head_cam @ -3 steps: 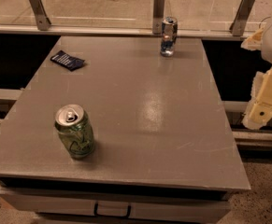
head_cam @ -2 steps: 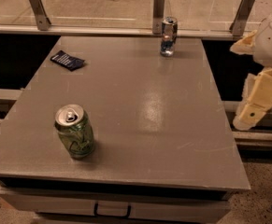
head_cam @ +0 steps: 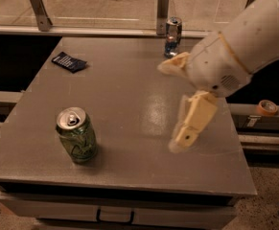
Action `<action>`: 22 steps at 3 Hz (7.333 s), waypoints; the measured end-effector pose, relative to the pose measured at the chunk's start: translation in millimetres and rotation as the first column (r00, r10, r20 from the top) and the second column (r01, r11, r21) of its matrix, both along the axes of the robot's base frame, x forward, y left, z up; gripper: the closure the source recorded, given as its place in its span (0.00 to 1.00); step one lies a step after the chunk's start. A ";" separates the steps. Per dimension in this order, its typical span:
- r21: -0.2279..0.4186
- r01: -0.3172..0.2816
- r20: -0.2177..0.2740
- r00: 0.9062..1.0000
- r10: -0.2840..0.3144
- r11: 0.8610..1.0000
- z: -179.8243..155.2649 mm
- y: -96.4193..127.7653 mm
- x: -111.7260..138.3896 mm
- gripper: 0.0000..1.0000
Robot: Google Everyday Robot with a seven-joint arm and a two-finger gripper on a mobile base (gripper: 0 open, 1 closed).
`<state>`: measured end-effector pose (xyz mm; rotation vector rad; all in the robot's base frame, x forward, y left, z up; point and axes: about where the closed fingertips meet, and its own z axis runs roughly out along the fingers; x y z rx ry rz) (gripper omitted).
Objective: Move green can near redbull can
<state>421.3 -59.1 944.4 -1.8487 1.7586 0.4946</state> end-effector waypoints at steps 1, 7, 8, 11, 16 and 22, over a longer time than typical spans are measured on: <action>0.087 -0.043 -0.016 0.999 0.045 0.995 15.6 28.2 -12.2 0.00; 0.403 -0.108 -0.037 0.990 0.134 0.909 -44.4 146.3 -9.2 0.00; 0.467 -0.073 -0.069 0.991 0.119 0.881 -61.3 175.1 -3.1 0.03; 0.492 -0.023 -0.058 0.997 0.059 0.870 -56.5 174.0 5.3 0.71; 0.467 0.034 0.109 0.989 -0.096 0.884 1.8 89.4 76.2 1.00; 0.449 0.203 0.245 0.908 -0.339 0.870 8.1 -28.3 273.2 1.00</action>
Offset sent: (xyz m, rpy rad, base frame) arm -0.0122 0.0292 0.0151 0.0863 0.0171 0.0472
